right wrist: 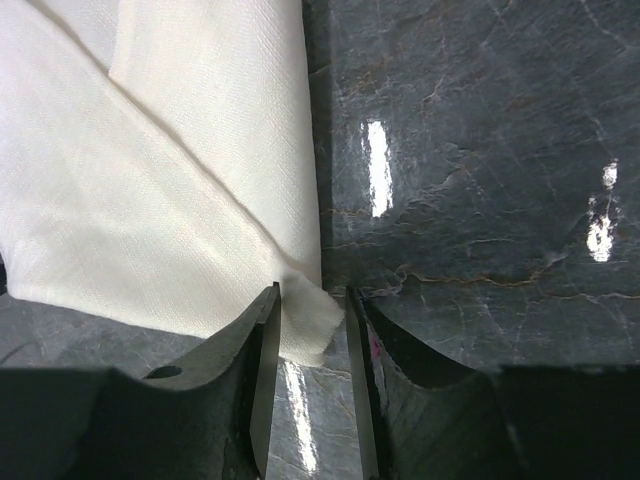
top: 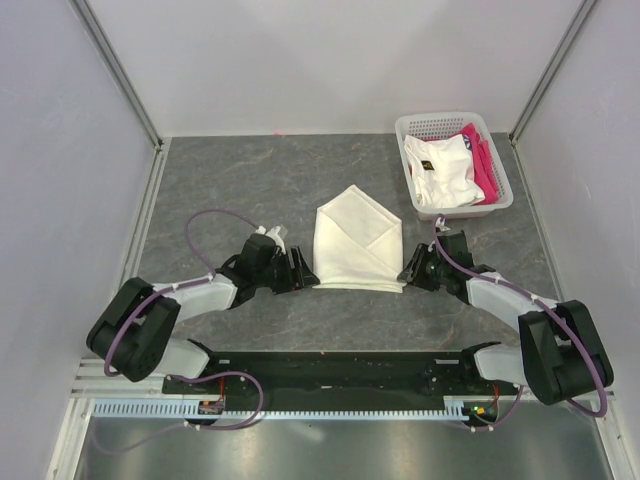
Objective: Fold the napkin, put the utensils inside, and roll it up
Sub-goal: Fold the napkin, then roll the napkin with the utensil
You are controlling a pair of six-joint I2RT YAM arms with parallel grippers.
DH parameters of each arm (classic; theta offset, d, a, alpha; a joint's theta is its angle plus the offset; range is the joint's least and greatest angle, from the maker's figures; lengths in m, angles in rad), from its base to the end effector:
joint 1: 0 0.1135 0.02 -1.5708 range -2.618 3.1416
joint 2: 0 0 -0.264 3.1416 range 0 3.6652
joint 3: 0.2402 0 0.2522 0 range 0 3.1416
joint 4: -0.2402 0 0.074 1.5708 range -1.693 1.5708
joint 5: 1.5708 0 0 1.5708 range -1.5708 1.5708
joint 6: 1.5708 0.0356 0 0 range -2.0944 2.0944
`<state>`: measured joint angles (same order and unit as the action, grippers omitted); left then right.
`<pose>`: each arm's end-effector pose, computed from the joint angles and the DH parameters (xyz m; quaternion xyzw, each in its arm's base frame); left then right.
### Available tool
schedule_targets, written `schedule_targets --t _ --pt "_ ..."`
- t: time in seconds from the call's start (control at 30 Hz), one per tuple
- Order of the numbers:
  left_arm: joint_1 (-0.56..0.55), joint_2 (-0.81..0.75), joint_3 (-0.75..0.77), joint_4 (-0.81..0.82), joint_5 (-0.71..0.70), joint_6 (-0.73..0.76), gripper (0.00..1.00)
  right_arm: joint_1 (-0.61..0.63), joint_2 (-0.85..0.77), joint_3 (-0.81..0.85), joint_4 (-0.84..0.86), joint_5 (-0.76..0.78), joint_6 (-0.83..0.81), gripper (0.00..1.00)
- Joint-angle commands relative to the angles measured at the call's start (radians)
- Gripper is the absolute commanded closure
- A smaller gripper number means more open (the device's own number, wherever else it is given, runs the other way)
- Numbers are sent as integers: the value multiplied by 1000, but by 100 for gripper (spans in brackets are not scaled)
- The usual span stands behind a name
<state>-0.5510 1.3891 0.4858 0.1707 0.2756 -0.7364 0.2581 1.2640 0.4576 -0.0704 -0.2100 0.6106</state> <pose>0.2092 -0.1399 0.1455 -0.0281 0.9061 -0.3423 0.2471 0.2134 0.0640 0.1462 0.1289 0.9270 0.2317 0.2653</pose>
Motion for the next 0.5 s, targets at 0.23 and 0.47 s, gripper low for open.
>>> schedule_targets --t 0.23,0.47 --pt "5 62 -62 170 100 -130 31 26 -12 -23 -22 -17 25 60" --pt "5 86 -67 191 86 -141 37 36 -11 -23 -22 -8 26 61"
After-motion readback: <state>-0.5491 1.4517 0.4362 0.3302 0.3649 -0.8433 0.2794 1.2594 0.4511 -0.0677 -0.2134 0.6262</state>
